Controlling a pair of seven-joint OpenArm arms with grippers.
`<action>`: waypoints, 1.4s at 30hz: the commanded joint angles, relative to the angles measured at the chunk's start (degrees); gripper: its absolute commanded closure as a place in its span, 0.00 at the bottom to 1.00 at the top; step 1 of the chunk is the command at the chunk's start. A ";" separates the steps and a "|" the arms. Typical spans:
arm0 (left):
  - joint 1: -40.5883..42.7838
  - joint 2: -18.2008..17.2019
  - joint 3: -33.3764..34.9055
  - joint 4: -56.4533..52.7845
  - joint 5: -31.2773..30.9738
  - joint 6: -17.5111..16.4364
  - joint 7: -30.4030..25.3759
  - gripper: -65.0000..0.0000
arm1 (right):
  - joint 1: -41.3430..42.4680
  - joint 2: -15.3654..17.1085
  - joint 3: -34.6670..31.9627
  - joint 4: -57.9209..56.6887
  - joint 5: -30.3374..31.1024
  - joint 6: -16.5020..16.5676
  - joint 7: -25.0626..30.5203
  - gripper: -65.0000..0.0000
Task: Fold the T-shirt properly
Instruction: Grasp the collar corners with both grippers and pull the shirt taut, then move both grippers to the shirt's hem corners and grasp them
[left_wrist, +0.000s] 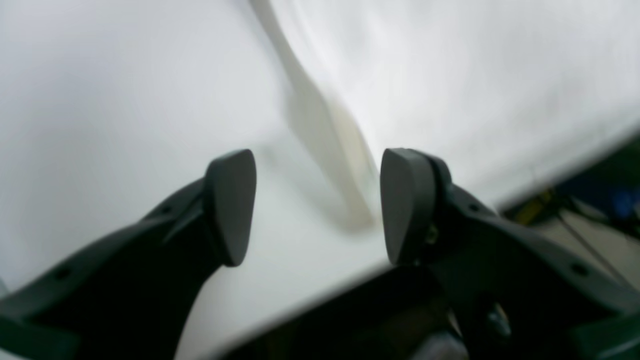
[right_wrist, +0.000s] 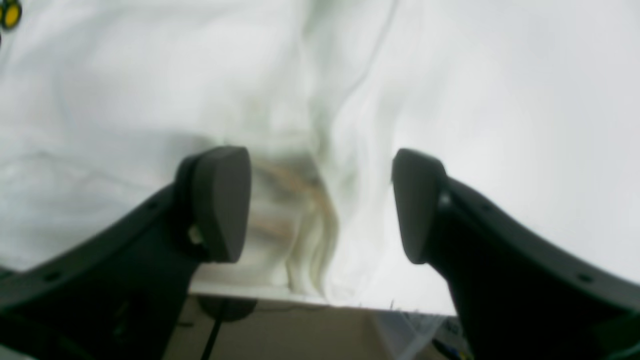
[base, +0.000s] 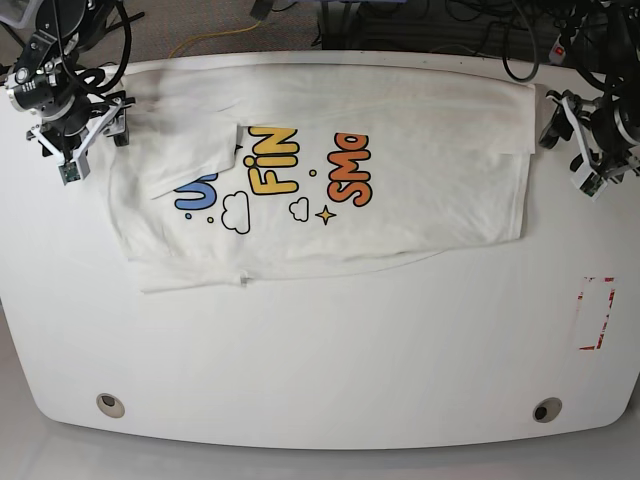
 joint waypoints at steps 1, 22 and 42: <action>-2.77 2.66 3.83 0.72 1.88 -0.06 -0.68 0.45 | 1.77 0.99 0.35 -0.14 0.39 -0.07 0.67 0.34; -4.88 10.83 7.34 -9.13 28.78 -0.06 -1.03 0.45 | 28.14 6.00 -10.20 -30.82 0.21 -0.07 6.03 0.34; 0.05 9.51 4.00 -9.13 28.69 -0.06 -1.12 0.45 | 48.53 11.01 -30.68 -68.36 0.21 -0.07 29.06 0.34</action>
